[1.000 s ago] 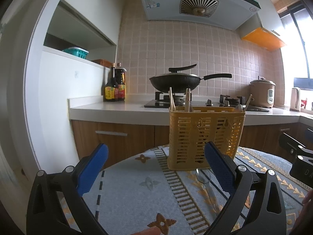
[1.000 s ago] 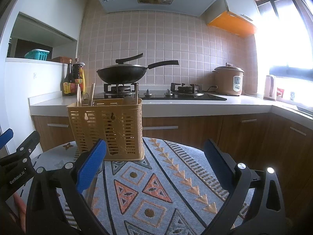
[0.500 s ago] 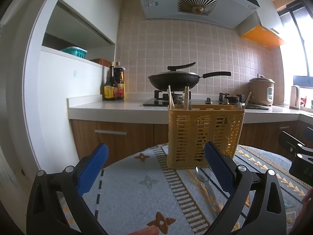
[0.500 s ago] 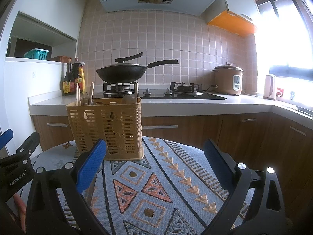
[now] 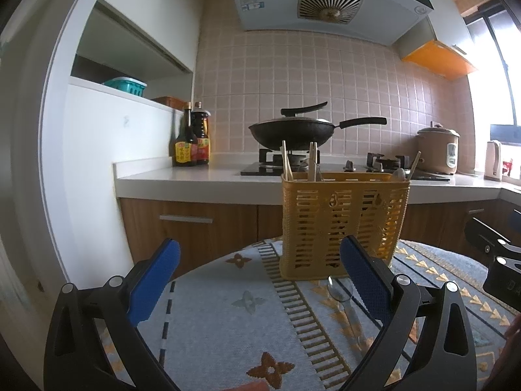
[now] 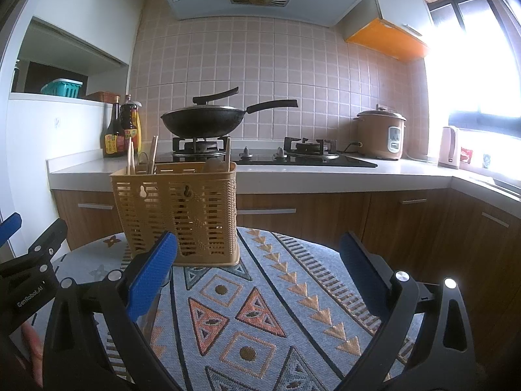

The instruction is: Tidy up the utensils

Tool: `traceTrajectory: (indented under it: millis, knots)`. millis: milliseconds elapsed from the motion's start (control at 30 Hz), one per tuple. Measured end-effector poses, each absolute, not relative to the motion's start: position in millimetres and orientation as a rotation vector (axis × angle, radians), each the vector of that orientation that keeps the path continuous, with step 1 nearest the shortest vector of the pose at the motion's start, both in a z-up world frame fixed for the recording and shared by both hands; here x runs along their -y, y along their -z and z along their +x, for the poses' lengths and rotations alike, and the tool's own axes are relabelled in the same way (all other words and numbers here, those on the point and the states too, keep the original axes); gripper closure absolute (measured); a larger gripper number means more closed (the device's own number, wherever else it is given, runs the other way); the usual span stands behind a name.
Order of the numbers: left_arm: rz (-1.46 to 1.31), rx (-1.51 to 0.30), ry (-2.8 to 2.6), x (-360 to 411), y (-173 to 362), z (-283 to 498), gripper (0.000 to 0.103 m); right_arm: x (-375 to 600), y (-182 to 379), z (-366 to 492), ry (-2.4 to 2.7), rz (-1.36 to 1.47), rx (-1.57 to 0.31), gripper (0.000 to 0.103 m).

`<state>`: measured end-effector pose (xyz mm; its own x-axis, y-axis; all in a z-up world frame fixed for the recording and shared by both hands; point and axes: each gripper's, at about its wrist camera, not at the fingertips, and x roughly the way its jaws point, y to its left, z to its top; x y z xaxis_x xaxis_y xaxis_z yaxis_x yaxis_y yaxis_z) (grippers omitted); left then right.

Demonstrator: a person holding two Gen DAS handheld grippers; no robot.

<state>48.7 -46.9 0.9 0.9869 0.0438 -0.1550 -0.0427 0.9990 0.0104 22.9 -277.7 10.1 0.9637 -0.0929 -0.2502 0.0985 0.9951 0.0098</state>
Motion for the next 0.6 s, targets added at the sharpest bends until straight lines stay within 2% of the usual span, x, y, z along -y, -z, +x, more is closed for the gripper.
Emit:
traceTrajectory:
  millis: [600]
  knots:
    - [0.017, -0.146, -0.045, 45.0, -2.1, 47.7, 0.008, 278.4, -8.7, 25.0, 0.098, 0.013, -0.265, 0.008]
